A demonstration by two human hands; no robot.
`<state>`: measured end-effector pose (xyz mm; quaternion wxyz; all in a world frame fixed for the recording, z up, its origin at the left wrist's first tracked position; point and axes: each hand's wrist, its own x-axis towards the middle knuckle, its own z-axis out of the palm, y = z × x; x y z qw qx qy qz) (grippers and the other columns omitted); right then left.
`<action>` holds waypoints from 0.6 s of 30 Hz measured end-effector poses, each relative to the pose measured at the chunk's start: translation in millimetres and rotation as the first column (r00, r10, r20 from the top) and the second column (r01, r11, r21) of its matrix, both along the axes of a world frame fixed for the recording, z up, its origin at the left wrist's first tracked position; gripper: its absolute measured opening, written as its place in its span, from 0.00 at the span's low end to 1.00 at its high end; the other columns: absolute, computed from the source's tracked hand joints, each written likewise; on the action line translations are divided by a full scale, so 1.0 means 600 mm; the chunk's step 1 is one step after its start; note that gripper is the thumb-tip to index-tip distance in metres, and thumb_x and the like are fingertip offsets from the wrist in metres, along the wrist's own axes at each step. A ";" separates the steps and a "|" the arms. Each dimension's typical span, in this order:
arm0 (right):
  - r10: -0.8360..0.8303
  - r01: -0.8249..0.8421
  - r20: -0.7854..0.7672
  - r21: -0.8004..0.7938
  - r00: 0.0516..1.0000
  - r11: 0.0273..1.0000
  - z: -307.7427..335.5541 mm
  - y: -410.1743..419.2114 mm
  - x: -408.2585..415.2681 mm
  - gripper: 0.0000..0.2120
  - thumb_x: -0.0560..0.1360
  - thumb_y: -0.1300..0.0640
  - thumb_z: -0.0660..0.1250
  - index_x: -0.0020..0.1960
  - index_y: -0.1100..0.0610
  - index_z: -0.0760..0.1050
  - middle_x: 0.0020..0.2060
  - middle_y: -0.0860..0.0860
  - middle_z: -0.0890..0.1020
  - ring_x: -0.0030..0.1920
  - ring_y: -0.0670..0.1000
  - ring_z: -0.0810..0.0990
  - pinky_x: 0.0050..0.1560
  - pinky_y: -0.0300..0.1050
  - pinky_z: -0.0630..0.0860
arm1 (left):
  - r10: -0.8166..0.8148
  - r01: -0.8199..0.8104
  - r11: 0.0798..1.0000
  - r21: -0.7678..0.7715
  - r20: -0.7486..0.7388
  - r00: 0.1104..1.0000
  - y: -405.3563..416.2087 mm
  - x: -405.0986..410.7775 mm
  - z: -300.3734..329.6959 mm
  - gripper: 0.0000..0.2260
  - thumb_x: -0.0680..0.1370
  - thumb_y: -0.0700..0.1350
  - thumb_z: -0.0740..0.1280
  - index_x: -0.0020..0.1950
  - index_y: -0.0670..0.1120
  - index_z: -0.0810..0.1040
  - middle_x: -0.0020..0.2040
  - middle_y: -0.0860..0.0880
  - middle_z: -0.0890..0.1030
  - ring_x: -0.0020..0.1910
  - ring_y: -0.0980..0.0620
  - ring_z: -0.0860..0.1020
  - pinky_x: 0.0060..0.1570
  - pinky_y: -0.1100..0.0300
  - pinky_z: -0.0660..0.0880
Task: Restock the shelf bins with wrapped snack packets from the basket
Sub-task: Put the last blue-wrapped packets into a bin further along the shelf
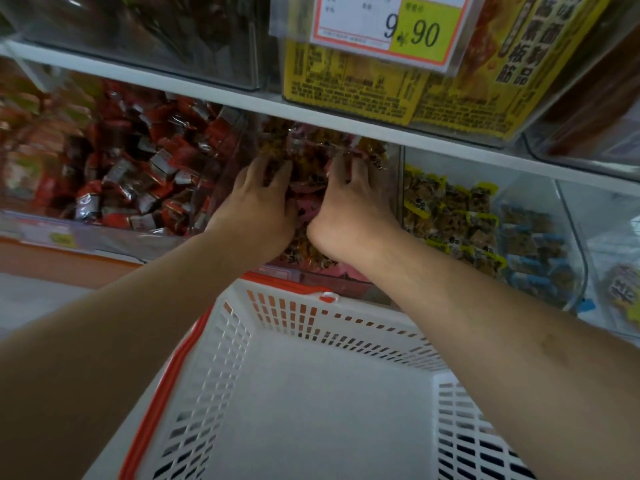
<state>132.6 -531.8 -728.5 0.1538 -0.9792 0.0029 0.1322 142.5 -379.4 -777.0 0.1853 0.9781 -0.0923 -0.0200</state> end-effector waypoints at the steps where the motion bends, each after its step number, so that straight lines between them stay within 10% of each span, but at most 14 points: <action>1: 0.002 -0.002 -0.002 -0.006 1.000 1.000 -0.002 0.001 0.000 0.47 0.77 0.51 0.70 0.86 0.57 0.44 0.83 0.58 0.47 0.84 0.65 0.48 0.82 0.61 0.58 | -0.014 0.014 0.999 0.031 -0.011 1.000 0.002 0.006 -0.009 0.34 0.80 0.59 0.50 0.84 0.46 0.57 0.82 0.40 0.57 0.81 0.36 0.54 0.78 0.38 0.59; 10: -0.001 0.003 -0.071 0.036 0.997 0.999 0.004 -0.012 0.016 0.46 0.75 0.53 0.71 0.85 0.53 0.49 0.84 0.53 0.44 0.84 0.64 0.49 0.77 0.61 0.69 | 0.022 -0.021 0.999 -0.044 0.023 0.999 -0.003 0.010 0.013 0.29 0.82 0.50 0.64 0.83 0.50 0.61 0.82 0.42 0.56 0.79 0.35 0.54 0.77 0.37 0.59; 18: -0.067 0.074 -0.080 0.083 0.995 0.994 0.026 -0.018 0.070 0.46 0.80 0.55 0.62 0.87 0.45 0.36 0.86 0.54 0.35 0.85 0.63 0.35 0.85 0.61 0.45 | -0.048 0.042 0.994 -0.099 -0.056 0.997 -0.009 0.051 0.020 0.40 0.72 0.63 0.62 0.83 0.66 0.51 0.85 0.53 0.45 0.84 0.43 0.42 0.81 0.38 0.49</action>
